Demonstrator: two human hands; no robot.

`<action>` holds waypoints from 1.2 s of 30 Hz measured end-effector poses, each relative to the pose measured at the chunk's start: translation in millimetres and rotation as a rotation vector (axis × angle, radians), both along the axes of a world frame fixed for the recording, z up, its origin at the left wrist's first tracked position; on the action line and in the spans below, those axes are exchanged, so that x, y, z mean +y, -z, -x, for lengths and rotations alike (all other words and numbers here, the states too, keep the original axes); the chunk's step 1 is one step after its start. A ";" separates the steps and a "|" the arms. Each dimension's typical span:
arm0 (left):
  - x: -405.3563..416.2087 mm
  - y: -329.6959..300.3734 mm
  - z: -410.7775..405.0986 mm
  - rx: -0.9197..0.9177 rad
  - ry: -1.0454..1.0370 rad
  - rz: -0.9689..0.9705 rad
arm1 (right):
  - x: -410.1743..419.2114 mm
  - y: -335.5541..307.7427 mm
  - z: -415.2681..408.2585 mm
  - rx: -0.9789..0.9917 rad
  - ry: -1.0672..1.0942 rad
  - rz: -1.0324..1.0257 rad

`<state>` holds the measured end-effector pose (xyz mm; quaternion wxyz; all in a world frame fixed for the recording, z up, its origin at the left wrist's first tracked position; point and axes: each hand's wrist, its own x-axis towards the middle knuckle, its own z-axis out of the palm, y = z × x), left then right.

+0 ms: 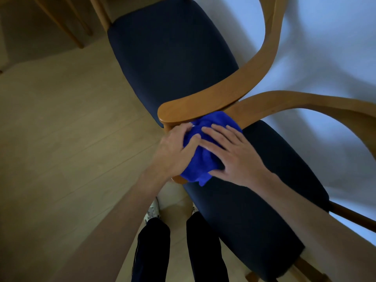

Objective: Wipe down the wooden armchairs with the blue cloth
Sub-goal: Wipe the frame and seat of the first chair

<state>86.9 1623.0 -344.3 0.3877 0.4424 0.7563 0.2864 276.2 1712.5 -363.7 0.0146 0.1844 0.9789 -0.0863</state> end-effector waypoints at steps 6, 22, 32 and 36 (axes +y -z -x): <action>27.7 6.7 -15.0 -0.065 0.181 0.138 | 5.0 -1.9 -8.8 -0.027 0.037 -0.053; -102.6 8.5 -3.3 0.067 0.186 0.185 | -90.6 13.5 8.3 0.022 -0.172 0.051; -9.3 1.1 -20.3 0.294 0.323 0.037 | -8.6 -2.9 -11.8 -0.077 -0.099 -0.029; 43.8 5.7 -37.3 0.457 0.380 0.070 | 24.3 -13.2 -26.2 -0.123 0.005 -0.036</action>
